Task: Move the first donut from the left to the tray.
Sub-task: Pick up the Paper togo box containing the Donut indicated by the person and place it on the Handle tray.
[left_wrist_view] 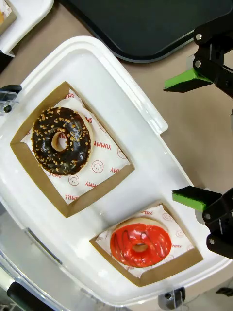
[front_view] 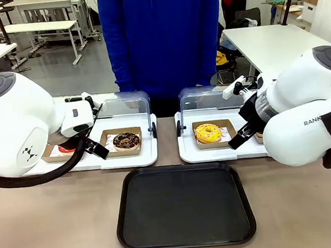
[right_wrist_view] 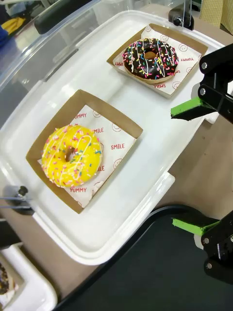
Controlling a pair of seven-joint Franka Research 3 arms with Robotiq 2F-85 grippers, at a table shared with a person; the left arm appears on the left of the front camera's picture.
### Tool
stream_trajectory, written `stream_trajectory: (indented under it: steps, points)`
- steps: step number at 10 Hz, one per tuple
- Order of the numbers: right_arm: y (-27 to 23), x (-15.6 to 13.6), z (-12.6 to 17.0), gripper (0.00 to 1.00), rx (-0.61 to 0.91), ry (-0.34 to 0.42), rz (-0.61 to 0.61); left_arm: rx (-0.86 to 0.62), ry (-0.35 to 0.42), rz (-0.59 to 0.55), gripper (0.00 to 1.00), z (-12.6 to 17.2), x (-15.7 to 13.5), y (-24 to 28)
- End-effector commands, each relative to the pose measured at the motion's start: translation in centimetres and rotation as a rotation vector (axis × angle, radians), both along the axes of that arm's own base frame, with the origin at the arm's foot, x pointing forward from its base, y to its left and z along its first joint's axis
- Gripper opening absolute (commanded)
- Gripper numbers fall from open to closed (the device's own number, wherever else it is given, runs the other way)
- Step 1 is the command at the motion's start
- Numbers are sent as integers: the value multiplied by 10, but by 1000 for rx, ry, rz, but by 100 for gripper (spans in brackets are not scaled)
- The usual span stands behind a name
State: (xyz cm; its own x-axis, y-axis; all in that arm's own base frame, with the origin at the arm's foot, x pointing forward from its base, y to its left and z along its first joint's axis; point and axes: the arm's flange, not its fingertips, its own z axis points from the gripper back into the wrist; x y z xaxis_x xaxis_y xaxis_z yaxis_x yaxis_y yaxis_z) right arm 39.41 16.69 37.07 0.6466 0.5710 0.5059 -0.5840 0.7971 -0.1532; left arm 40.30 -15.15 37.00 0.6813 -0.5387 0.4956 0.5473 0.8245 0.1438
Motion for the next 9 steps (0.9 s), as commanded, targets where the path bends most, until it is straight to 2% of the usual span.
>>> stream_trajectory:
  steps: [1,2,4,6,8,9]
  points:
    - [0,0,0,100,1,0,0,-1,0,0,100,0,0,0]
    - [0,0,0,100,0,0,0,0,0,0,100,0,0,0]
    - [-22,22,86,100,91,17,23,-51,-9,-52,100,68,16,11]
    - [-75,22,149,100,234,30,67,-83,15,-101,100,118,31,43]
    - [-157,14,179,100,343,21,152,-192,80,-281,100,152,44,98]
    - [-195,13,182,100,384,-12,196,-251,70,-362,100,163,46,128]
